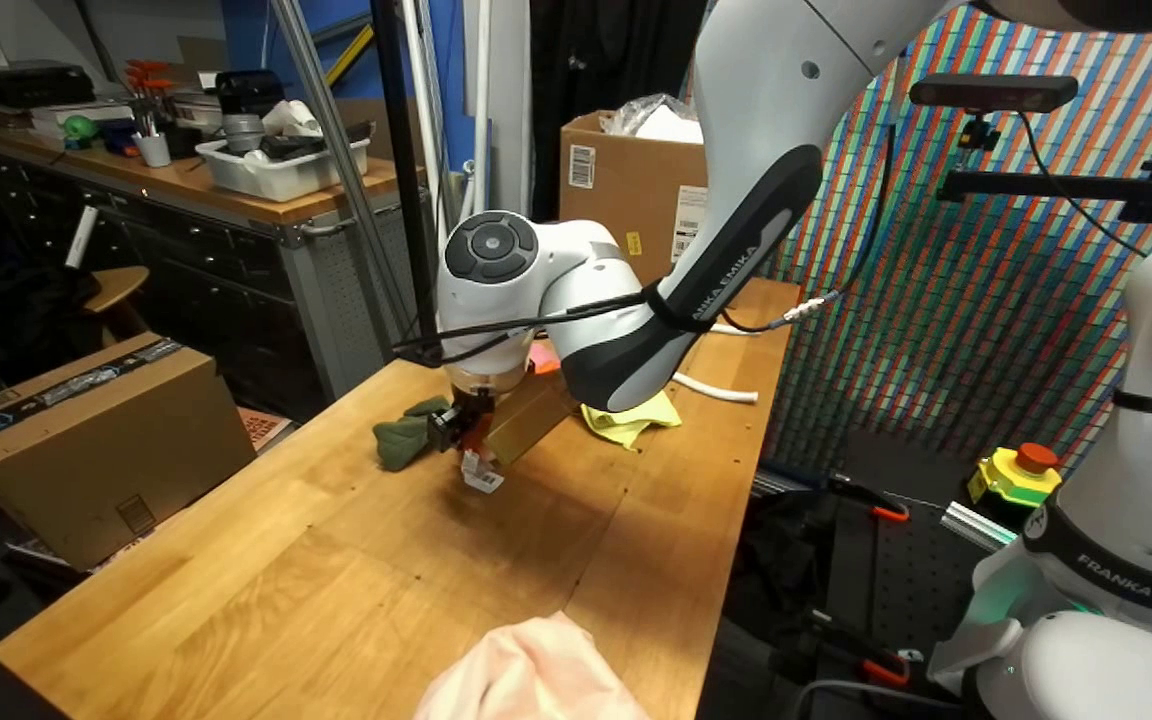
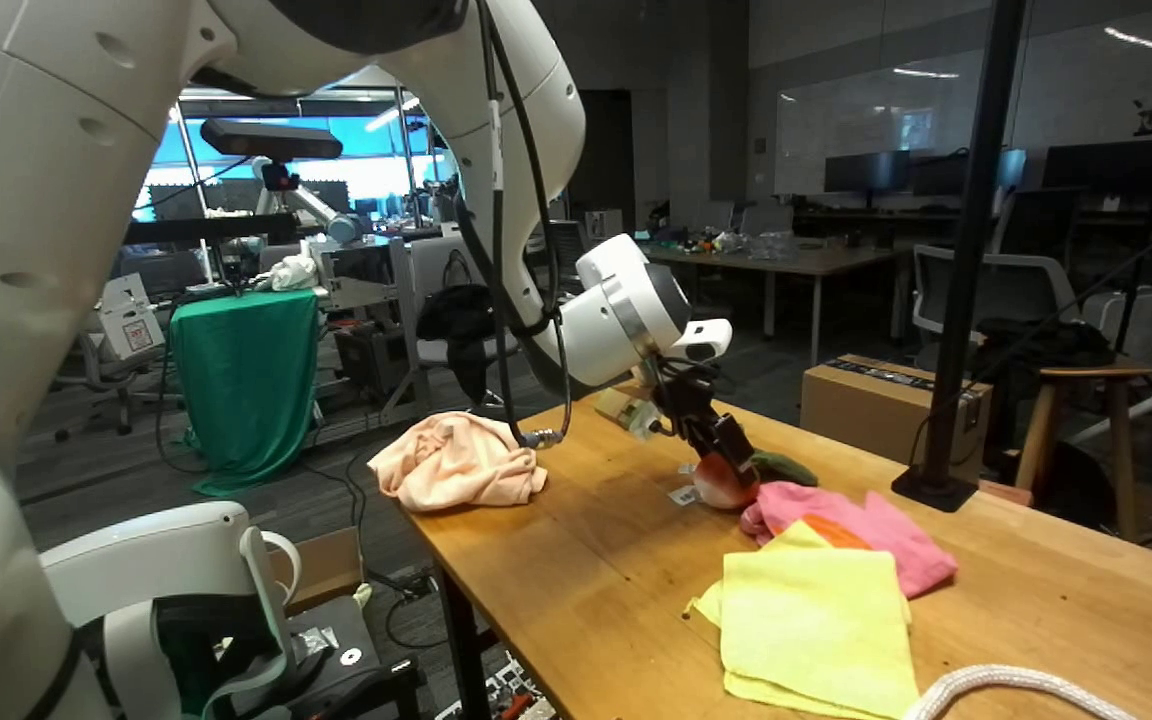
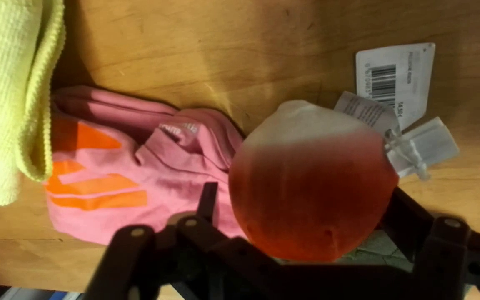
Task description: Separate the clothes, rope and plush toy on the table
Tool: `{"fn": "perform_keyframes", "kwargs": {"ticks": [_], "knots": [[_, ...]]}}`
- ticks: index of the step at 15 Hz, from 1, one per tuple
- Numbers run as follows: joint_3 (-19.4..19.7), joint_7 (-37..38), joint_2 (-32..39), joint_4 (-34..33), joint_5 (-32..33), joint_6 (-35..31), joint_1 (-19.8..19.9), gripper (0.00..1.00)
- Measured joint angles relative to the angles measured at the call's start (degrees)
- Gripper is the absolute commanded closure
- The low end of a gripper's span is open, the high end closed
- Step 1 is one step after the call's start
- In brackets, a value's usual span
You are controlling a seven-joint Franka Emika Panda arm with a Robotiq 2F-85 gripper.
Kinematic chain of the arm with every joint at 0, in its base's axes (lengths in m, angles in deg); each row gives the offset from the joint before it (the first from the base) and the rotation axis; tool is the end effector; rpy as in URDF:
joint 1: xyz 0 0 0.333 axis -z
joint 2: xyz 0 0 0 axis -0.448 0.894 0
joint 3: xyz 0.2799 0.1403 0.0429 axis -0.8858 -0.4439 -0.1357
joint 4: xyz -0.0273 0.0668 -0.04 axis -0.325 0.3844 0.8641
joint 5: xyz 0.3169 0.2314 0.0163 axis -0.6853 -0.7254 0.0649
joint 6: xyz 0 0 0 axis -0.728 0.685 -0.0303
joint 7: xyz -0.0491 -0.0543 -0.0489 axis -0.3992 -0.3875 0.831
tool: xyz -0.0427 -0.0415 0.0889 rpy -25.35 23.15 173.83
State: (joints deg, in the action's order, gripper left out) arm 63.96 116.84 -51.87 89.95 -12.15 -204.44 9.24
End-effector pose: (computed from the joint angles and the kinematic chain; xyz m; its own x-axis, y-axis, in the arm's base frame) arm 0.5973 0.1731 0.2070 0.8982 -0.1259 0.4212 -0.2371 -0.9456 0.2229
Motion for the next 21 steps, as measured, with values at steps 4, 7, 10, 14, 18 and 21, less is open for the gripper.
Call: {"fn": "perform_keyframes", "kwargs": {"ticks": [4, 7, 10, 14, 18, 21], "knots": [[0.1, 0.0, 0.1, -0.1, 0.0, 0.0, 0.0, 0.66], [0.1, 0.0, 0.1, -0.1, 0.0, 0.0, 0.0, 0.87], [0.1, 0.3, 0.1, -0.2, 0.0, -0.2, 0.0, 0.91], [0.1, 1.6, -0.1, -0.1, 0.0, -0.6, -0.1, 0.91], [0.1, 4.1, -0.8, -0.1, 0.0, -2.4, -0.3, 0.92], [-0.3, 6.8, -1.2, 0.1, -0.7, -5.2, -0.3, 0.92]]}}
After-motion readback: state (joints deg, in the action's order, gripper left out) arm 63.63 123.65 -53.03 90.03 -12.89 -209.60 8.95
